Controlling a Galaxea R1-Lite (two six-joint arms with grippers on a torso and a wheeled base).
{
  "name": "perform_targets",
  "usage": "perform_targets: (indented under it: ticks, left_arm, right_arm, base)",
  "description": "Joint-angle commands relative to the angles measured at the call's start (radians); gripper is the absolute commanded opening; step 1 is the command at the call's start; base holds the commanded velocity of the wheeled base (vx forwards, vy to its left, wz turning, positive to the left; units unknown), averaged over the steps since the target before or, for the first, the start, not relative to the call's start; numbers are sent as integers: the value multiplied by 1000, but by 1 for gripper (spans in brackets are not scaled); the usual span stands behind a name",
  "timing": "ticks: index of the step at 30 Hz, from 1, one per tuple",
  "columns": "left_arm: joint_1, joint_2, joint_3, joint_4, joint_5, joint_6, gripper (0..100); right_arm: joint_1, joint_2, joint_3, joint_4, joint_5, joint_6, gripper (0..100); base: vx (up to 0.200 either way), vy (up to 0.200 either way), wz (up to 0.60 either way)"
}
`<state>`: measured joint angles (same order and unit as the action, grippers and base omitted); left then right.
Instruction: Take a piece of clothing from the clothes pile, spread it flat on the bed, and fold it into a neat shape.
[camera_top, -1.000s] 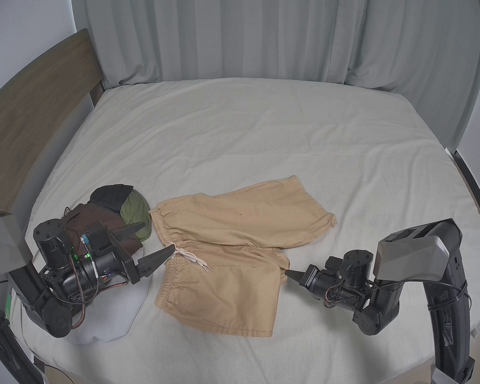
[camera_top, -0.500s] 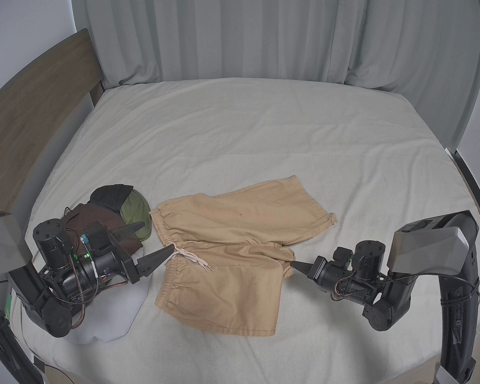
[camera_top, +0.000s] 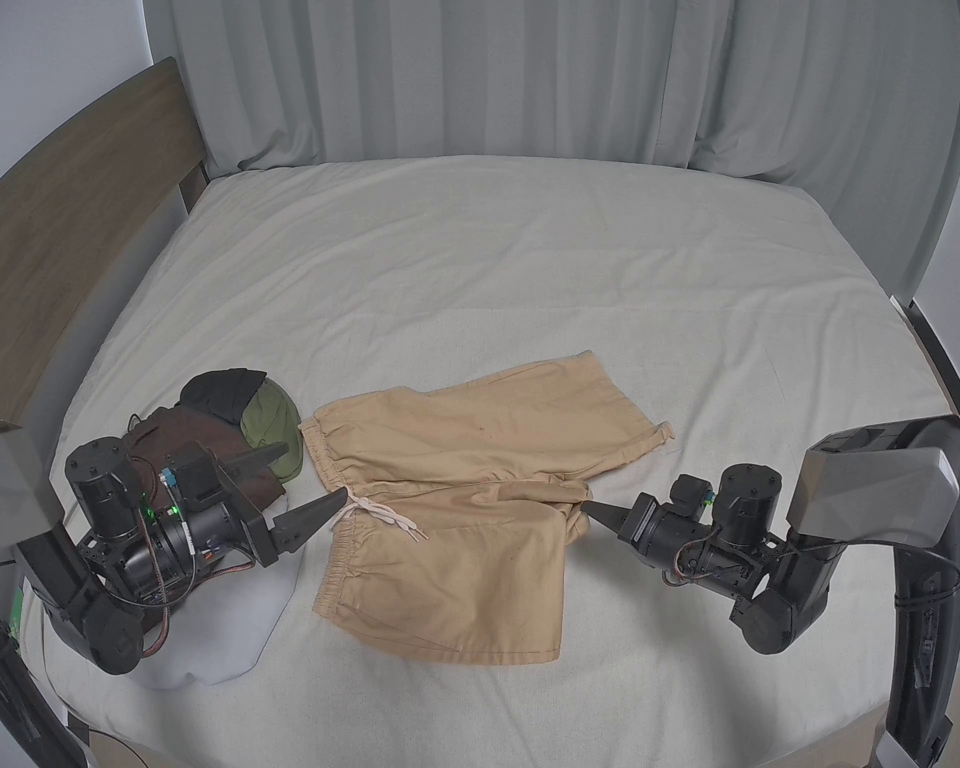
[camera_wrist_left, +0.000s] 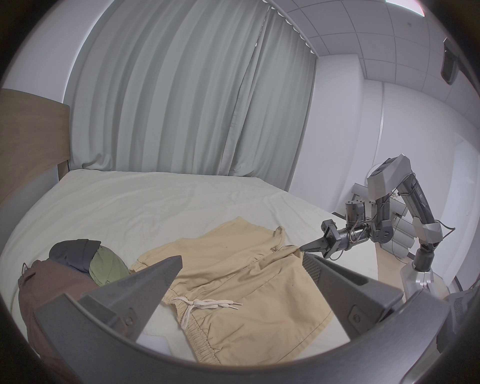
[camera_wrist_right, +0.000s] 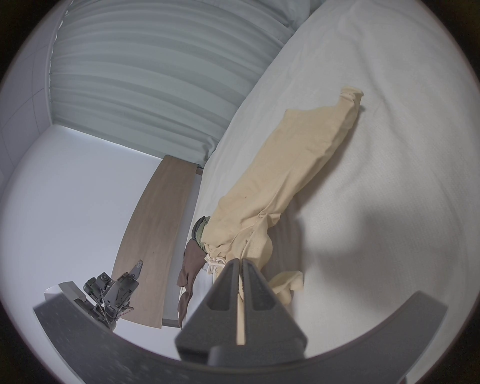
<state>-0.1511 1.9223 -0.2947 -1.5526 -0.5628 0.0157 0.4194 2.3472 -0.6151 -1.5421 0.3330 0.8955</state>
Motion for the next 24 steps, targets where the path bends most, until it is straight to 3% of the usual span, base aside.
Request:
perform_targets:
  ticks: [1,9,19,20,24]
  left_arm:
    - [1,0,0,-1,0,1,100]
    - [1,0,0,0,0,1,100]
    - [-1,4,0,0,0,1,100]
    - [-1,6,2,0,0,1,100]
    - [-4,7,8,0,0,1,100]
  right_arm:
    - [2,-2,-9,-1,0,-1,0]
    - [15,81,-54,-7,-8,-75,0]
    - [12,116,-94,-9,-15,-73,0]
    - [9,115,-95,-9,-17,-75,100]
    - [-1,110,-83,-7,-38,-90,100]
  base:
    - [0,0,0]
    - [0,0,0]
    - [0,0,0]
    - [0,0,0]
    - [0,0,0]
